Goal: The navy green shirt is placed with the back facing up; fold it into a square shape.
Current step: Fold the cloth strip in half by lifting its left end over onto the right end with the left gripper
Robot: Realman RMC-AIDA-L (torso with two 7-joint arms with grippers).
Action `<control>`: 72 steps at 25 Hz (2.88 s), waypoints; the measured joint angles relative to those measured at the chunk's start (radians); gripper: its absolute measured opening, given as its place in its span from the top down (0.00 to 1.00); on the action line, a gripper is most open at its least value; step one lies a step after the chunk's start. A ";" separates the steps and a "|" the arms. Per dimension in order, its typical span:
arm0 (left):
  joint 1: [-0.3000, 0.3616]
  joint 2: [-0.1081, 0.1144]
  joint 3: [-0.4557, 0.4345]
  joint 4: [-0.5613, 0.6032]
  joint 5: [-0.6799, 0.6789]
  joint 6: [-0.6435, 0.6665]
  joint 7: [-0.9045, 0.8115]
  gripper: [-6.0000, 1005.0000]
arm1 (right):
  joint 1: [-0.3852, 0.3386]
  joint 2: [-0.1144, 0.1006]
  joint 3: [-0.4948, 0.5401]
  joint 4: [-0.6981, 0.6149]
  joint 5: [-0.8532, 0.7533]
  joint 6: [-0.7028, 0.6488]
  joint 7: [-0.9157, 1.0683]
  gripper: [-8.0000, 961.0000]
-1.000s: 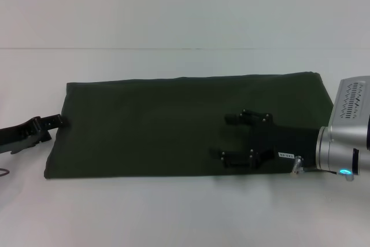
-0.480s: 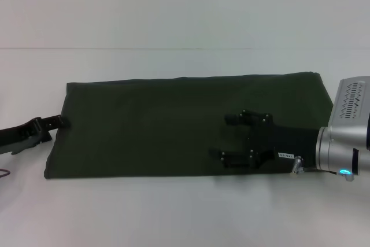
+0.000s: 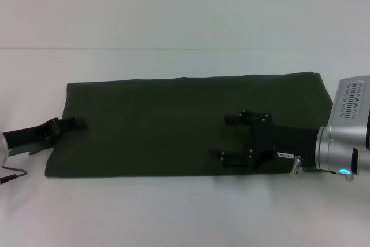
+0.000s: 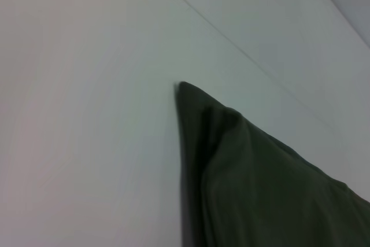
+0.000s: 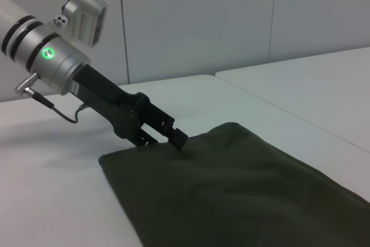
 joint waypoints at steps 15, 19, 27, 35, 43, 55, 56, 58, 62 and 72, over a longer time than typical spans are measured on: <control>-0.023 -0.031 0.014 0.004 -0.013 -0.016 0.015 0.29 | 0.000 0.000 0.002 0.000 0.000 -0.002 0.000 0.03; -0.020 -0.034 0.012 0.011 -0.010 -0.024 0.019 0.30 | 0.000 0.000 0.003 0.000 0.000 -0.005 0.000 0.03; -0.023 -0.036 0.015 0.017 -0.007 -0.032 0.022 0.64 | 0.000 0.000 0.004 0.000 0.000 -0.008 0.000 0.03; -0.024 -0.033 0.016 0.018 -0.007 -0.043 0.037 0.86 | 0.000 0.000 0.004 -0.004 0.000 -0.008 0.000 0.03; -0.016 -0.003 0.020 0.016 -0.001 -0.043 0.044 0.87 | -0.001 0.000 0.004 -0.004 0.015 -0.011 0.000 0.03; 0.028 0.101 -0.092 0.120 0.168 0.047 -0.048 0.87 | -0.010 -0.002 0.006 0.000 0.041 -0.012 -0.004 0.03; 0.027 0.105 -0.108 0.129 0.187 0.054 -0.054 0.87 | -0.011 -0.002 0.005 0.000 0.041 -0.011 -0.004 0.03; 0.023 0.113 -0.131 0.150 0.218 0.068 -0.073 0.87 | -0.010 -0.002 0.004 0.000 0.041 -0.011 -0.003 0.03; 0.021 0.110 -0.131 0.179 0.227 0.082 -0.086 0.88 | -0.010 0.000 0.003 0.000 0.041 -0.011 -0.003 0.03; -0.016 0.099 -0.158 0.214 0.200 0.240 -0.118 0.87 | -0.011 0.000 0.011 0.011 0.040 -0.008 -0.007 0.03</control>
